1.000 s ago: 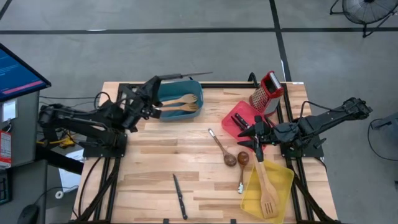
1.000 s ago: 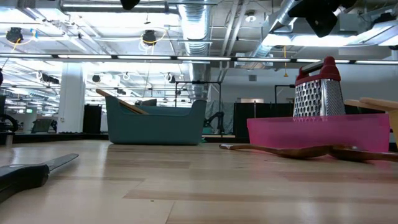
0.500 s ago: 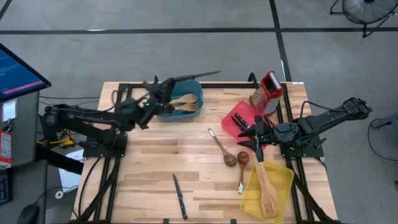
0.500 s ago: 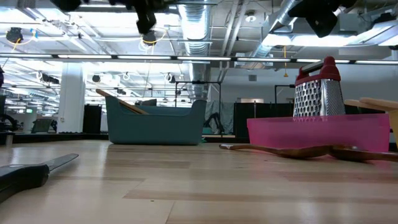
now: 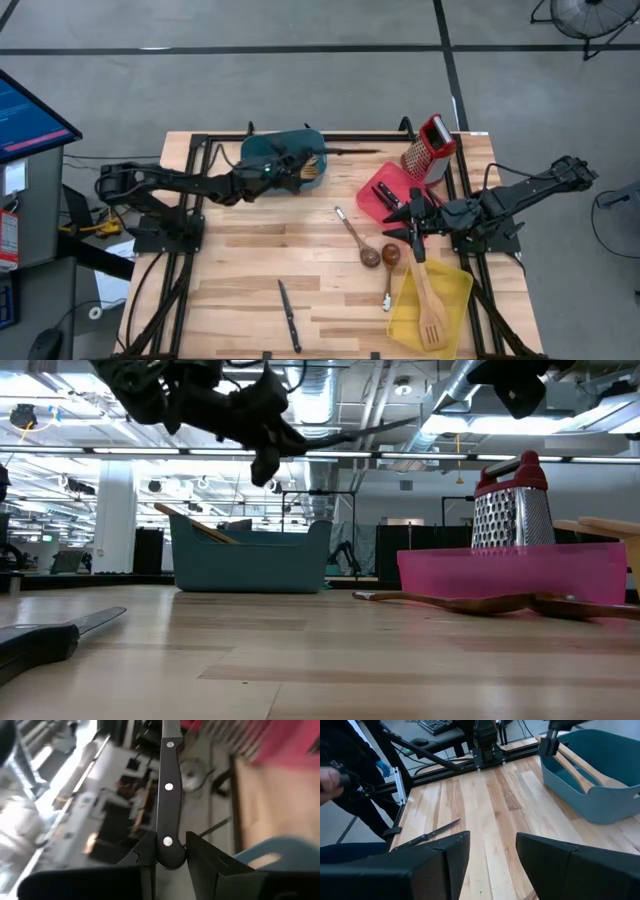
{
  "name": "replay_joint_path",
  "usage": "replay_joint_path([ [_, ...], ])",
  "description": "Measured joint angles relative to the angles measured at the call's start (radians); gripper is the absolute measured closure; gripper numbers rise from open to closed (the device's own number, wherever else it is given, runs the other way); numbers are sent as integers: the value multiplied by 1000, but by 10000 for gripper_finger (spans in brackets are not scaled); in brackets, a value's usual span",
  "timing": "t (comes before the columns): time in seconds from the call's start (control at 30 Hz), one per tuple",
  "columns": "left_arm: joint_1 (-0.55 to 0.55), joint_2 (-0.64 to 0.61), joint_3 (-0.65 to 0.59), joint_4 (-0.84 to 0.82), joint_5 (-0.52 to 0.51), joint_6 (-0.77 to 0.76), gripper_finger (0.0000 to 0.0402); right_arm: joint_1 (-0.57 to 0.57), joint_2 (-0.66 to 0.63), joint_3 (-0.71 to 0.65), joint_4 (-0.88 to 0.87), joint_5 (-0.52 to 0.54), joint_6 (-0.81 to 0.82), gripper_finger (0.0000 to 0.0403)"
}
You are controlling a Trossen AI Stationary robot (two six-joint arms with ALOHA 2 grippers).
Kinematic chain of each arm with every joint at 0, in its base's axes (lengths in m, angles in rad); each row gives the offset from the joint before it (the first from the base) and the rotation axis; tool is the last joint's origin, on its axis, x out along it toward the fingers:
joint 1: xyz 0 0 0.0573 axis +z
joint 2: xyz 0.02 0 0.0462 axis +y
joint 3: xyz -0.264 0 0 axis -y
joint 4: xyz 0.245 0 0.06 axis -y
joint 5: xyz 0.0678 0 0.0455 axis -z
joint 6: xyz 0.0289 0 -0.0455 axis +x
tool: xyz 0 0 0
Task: Pick & Place Kitchen Items
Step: Put the black kitchen knife into the red bin
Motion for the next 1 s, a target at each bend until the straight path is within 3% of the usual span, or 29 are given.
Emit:
replay_joint_path([
  [0.2,-4,16,57,-164,149,-202,343,0,0,0,0,0,18,230],
  [0.5,26,16,334,-582,231,-288,343,0,0,0,0,0,19,230],
  [0.73,60,15,410,-695,351,-290,343,0,0,0,0,0,19,230],
  [1.0,56,88,409,-755,366,-309,343,-23,0,0,41,32,12,230],
])
